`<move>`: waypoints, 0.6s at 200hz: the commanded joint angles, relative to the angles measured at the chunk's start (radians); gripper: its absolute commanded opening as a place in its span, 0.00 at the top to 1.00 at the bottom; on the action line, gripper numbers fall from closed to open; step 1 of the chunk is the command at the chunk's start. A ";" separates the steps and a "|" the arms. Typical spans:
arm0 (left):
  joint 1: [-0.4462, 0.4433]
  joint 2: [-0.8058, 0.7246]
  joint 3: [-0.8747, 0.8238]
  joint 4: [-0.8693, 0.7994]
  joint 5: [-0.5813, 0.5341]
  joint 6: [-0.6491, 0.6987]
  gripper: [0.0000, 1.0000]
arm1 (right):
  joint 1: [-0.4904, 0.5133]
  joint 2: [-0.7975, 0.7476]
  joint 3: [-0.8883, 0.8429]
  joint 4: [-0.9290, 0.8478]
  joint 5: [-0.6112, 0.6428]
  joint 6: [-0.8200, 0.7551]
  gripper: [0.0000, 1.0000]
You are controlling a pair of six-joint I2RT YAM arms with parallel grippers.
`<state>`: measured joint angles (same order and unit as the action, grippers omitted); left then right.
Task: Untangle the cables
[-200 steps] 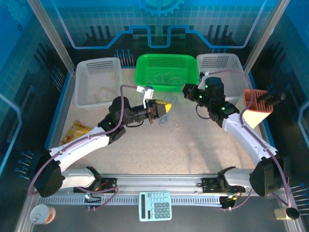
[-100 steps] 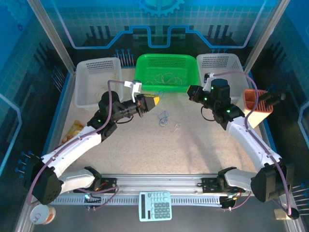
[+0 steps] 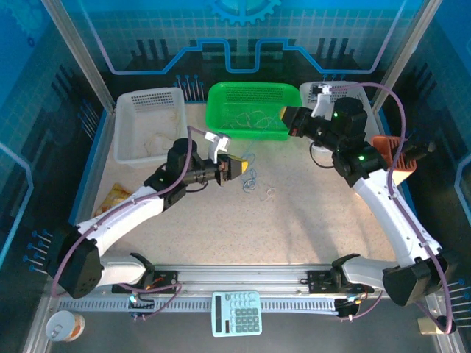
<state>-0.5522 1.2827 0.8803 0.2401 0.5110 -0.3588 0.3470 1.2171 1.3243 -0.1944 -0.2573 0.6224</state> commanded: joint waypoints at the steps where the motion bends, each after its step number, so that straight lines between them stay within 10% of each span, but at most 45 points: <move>1: -0.017 0.033 0.005 -0.020 0.003 0.030 0.89 | 0.055 0.009 0.070 0.006 -0.020 -0.043 1.00; 120: -0.031 0.031 -0.058 0.042 -0.132 0.028 0.67 | 0.074 0.058 0.153 -0.065 0.151 -0.131 1.00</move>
<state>-0.5781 1.3537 0.8539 0.2615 0.4366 -0.3557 0.4427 1.2556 1.4456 -0.2218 -0.2035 0.5430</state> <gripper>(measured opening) 0.292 0.045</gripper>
